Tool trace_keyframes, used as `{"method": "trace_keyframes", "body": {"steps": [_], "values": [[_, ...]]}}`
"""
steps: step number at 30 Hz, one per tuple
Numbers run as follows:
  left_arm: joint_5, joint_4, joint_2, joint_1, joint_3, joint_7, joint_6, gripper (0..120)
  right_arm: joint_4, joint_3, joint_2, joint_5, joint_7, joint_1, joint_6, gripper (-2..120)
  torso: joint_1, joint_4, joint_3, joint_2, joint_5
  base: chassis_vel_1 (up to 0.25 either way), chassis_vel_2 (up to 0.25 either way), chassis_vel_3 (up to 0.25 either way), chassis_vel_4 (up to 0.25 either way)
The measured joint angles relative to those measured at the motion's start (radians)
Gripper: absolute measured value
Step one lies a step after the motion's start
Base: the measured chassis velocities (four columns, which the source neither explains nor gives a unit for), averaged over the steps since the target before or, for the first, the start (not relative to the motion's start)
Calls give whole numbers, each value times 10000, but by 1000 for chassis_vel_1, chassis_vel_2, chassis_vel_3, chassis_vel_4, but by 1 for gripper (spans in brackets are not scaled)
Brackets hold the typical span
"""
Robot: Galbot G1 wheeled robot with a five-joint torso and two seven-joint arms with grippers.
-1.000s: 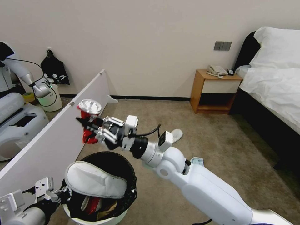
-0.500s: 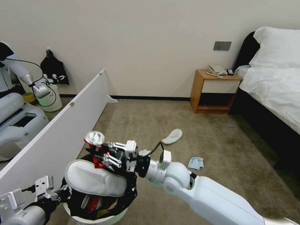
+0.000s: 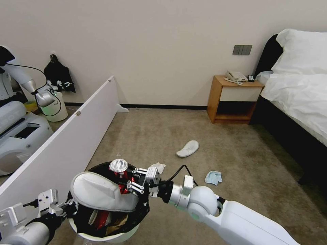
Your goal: Pick up the trash bin, then pick up the garbage from the floor and place it into the trash bin.
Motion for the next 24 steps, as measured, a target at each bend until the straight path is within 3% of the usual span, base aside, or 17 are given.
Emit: {"method": "trace_keyframes", "body": {"steps": [5, 8, 11, 13, 16, 24], "values": [[-15, 0, -15, 11, 20, -1, 0, 3, -33, -48, 67, -5, -2, 87, 0, 59, 0, 1, 0, 0, 0, 0, 0, 0, 0], [-35, 0, -26, 4, 49, -10, 0, 3, -38, -123, 111, -7, -11, 146, 6, 74, 0, 0, 0, 0, 0, 0, 0, 0, 0], [-59, 0, -28, -5, 55, -18, 0, 3, -42, -156, 123, -18, -16, 152, 12, 79, 0, 0, 0, 0, 0, 0, 0, 0, 0], [-115, 0, -36, -7, 69, -29, -1, 3, -73, -221, 153, -77, -26, 155, 32, 92, 0, -1, 0, 0, 0, 0, 0, 0, 0], [-162, 0, -40, 8, 70, -39, 0, 3, -87, -259, 177, -113, -34, 149, 46, 99, 0, 0, 0, 0, 0, 0, 0, 0, 0], [-880, -1, -23, 31, 31, -339, 0, 3, -98, -318, 171, -258, -38, 169, 86, 100, 0, 0, 0, 0, 0, 0, 0, 0, 0]]}}
